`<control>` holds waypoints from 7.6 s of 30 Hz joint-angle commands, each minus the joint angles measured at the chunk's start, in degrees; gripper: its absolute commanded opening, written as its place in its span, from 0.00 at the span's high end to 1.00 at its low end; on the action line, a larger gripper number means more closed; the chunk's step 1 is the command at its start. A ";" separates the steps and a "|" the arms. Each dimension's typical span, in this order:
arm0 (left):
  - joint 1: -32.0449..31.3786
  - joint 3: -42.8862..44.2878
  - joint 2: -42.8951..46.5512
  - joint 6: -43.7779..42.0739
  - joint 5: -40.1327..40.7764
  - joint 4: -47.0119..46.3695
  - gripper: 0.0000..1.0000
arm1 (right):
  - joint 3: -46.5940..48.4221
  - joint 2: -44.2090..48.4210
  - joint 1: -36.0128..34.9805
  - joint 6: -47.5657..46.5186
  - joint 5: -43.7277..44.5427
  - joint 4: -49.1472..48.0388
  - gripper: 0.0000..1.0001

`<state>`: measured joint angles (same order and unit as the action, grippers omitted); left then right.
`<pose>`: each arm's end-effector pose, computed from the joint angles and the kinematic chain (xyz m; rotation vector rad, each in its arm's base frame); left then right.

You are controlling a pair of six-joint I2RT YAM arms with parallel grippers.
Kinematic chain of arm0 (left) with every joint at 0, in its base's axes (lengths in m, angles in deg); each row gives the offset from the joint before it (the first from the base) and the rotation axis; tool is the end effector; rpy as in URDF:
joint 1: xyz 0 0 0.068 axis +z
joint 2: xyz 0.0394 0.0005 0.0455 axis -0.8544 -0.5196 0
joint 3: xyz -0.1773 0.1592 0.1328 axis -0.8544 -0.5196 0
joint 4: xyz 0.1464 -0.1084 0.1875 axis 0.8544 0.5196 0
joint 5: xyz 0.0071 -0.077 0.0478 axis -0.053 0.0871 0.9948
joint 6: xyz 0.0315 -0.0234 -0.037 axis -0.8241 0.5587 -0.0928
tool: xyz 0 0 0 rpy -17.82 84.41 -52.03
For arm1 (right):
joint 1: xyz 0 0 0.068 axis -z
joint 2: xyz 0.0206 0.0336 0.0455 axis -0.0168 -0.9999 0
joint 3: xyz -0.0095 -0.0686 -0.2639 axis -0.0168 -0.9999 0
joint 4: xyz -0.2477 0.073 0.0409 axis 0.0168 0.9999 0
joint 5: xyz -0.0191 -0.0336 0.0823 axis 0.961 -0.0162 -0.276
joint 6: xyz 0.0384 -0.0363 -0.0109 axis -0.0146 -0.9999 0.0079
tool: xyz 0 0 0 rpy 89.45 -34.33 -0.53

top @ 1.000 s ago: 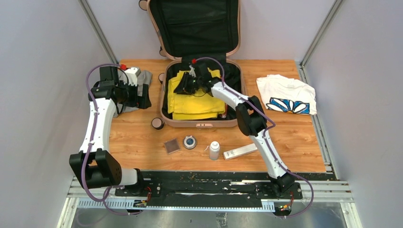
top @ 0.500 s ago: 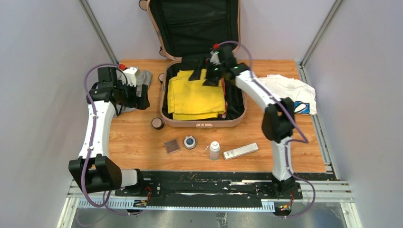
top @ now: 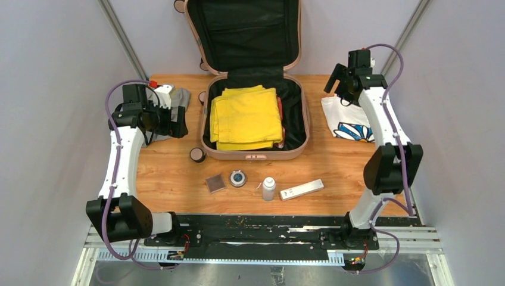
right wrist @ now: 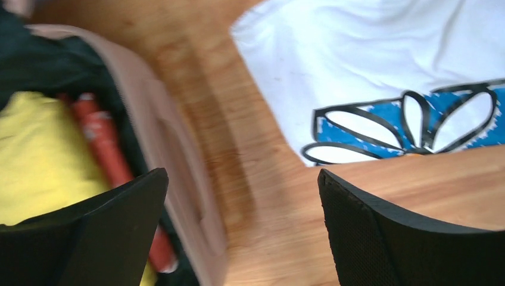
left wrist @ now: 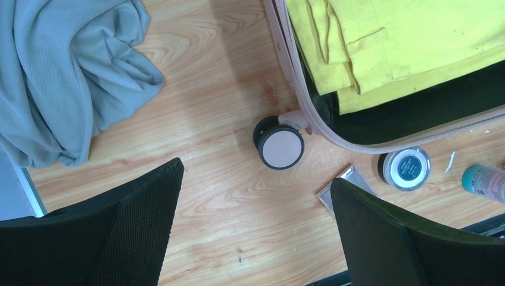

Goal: Pack the luggage
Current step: Pick up the clothes at the center of the board, then place the clothes in the luggage.

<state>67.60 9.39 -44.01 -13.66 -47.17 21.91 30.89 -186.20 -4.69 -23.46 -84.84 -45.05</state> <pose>0.2602 0.0269 0.3433 0.2841 2.3687 -0.2967 0.3877 0.0224 0.3770 0.4883 2.1547 0.2082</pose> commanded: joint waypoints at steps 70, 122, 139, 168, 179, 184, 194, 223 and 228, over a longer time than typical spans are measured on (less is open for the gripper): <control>0.23 3.12 2.02 1.10 0.06 2.50 0.00 | -7.03 -18.63 20.59 13.52 -51.64 -12.43 1.00; 0.23 0.87 2.49 -2.92 -2.67 2.50 0.00 | 27.03 -36.30 -27.89 32.96 -42.66 -19.52 1.00; 0.23 0.93 2.39 -3.13 -1.83 2.50 0.00 | 28.76 -39.39 -32.95 24.86 -40.80 -12.53 1.00; 0.23 0.45 2.20 -2.78 -0.94 2.50 0.00 | 40.30 -52.26 -30.95 40.18 -48.26 -34.89 0.83; 0.23 0.29 0.30 -3.32 0.09 2.44 0.00 | 32.54 -55.59 -28.78 37.06 -22.61 -26.21 1.00; 0.23 -0.12 0.35 -4.17 1.16 2.42 0.00 | 31.19 -54.81 -28.66 35.32 -13.55 -21.99 1.00; 0.22 -0.67 0.83 -4.80 1.68 2.43 0.00 | 45.66 -57.50 -29.01 36.94 -24.78 -31.66 0.87; 0.15 1.06 -1.72 -2.77 0.23 2.42 0.00 | 42.02 -58.25 -28.61 36.69 4.36 -6.99 0.93; -0.54 1.82 -1.49 -1.96 -1.92 2.47 0.00 | 47.43 -57.08 -27.28 33.34 -6.07 -13.92 0.85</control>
<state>67.56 9.50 -45.62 -16.70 -46.49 24.03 78.08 -240.95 -36.56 16.02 -92.51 -64.68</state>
